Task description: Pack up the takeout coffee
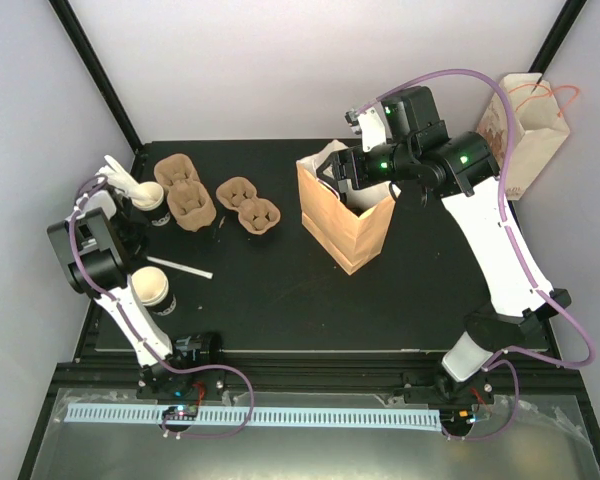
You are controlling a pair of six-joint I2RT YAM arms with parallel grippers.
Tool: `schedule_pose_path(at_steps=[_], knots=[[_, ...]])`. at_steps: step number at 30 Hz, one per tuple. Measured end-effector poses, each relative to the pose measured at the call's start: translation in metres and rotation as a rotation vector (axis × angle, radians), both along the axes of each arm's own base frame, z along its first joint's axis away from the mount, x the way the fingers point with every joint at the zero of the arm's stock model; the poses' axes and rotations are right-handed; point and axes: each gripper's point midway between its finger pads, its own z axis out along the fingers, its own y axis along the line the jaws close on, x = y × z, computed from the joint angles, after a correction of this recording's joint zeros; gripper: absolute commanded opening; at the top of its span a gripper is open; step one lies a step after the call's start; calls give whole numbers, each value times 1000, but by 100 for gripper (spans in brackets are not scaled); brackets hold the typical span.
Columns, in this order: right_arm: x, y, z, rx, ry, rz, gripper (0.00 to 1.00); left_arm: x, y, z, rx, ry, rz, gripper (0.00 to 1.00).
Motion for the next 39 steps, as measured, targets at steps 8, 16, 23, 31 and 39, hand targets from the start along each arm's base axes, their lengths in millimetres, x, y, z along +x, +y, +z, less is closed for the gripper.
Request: schedule_pose_path(at_steps=[8,16,23,31,39], knots=[[0,0,0,0,0,0,84,-14,4,47,75,-16,0,2],[-1,1,0,3,2,4,84,-16,-19,155,210,-254,-55,2],[0,1,0,3,1,3,85,-10,-60,272,356,-599,-188,2],[3,-2,-6,-13,-2,-15,85,-3,-141,415,405,-1212,-433,1],[3,-15,2,-26,-59,-69,85,24,-239,467,298,-1496,-719,2]])
